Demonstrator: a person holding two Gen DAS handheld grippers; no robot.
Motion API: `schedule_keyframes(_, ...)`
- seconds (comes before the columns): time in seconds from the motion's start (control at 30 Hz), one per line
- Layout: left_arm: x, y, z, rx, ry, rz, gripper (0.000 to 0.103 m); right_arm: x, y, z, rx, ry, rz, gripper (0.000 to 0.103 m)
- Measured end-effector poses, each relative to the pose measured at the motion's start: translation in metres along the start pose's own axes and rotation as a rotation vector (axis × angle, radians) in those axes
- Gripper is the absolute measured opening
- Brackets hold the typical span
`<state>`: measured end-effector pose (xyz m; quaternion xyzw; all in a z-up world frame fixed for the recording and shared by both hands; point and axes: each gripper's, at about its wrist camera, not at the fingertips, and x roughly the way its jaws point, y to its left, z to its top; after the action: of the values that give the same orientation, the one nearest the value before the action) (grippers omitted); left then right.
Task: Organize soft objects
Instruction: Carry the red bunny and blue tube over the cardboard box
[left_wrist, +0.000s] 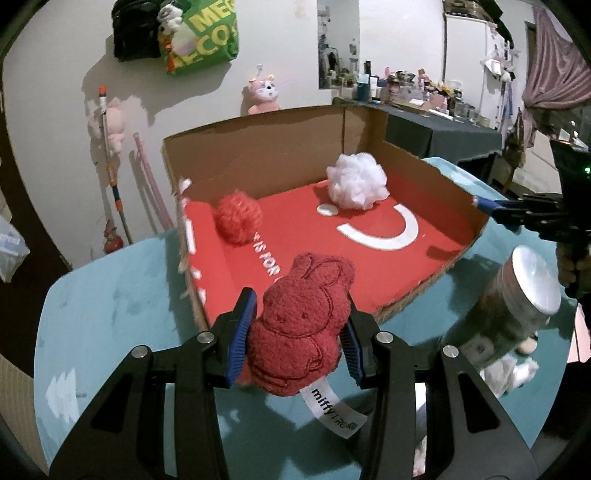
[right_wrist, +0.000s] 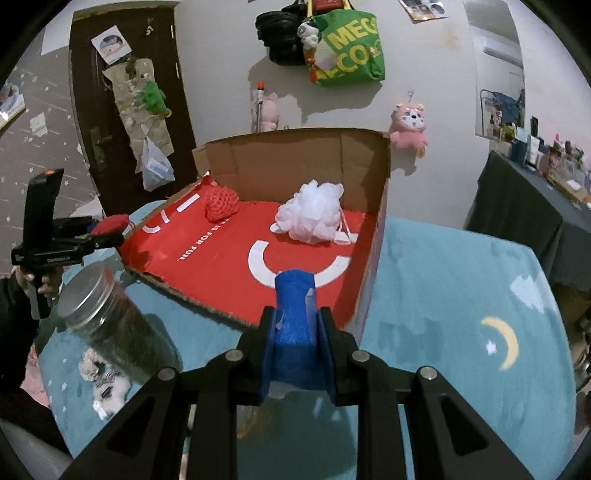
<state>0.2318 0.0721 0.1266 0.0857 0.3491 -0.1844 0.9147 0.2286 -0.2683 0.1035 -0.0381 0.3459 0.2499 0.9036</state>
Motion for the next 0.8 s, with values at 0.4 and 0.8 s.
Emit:
schedule_keyframes(0.4, 0.055, -0.009, 0.043, -0.024, 0.117, 0.036, 0.041, 0.072, 0.004, 0.055, -0.045, 0.174, -0.104, 0.024)
schedule_keyframes(0.8, 0.114, -0.002, 0.057, -0.023, 0.299, 0.117, 0.041, 0.14, 0.002, 0.076, -0.057, 0.382, -0.221, 0.024)
